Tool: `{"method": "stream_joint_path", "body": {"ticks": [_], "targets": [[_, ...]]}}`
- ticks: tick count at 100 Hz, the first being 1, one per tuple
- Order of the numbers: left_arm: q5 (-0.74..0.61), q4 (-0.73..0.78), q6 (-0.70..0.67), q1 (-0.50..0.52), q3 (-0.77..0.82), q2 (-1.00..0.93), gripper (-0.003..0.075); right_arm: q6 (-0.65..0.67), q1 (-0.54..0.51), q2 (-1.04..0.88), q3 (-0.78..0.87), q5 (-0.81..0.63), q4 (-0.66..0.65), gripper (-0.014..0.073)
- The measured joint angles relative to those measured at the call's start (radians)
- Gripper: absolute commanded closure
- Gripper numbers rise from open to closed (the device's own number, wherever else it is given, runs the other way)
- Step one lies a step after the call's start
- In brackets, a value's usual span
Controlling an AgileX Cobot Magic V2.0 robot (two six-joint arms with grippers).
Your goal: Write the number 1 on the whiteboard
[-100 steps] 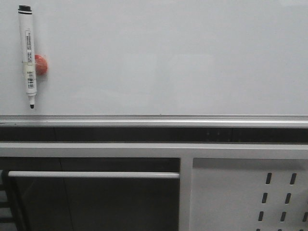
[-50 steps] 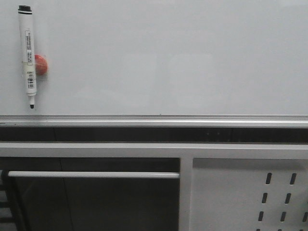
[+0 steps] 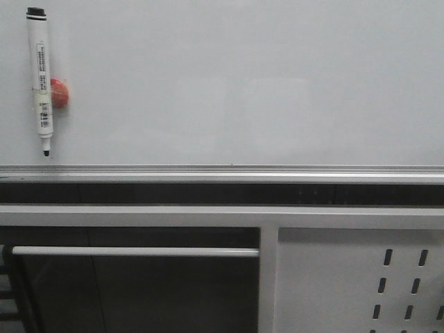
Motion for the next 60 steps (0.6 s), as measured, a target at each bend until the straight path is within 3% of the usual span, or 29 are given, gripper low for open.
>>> {"method": "stream_joint_path", "body": {"ticks": [28, 36, 47, 60], "targets": [[-0.066, -0.009, 0.000, 0.000, 0.000, 0.000, 0.0738, 0.009, 0.000, 0.000, 0.000, -0.323, -0.024, 0.0665], [-0.066, -0.009, 0.000, 0.000, 0.000, 0.000, 0.0738, 0.107, 0.000, 0.000, 0.000, -0.384, -0.001, 0.0665], [-0.036, 0.045, 0.000, 0.000, -0.003, 0.000, 0.0738, 0.266, 0.000, 0.000, 0.000, -0.369, 0.013, 0.0665], [0.092, 0.233, 0.000, 0.000, -0.055, 0.000, 0.0738, 0.322, 0.000, 0.000, 0.000, -0.243, 0.018, 0.0663]]}}
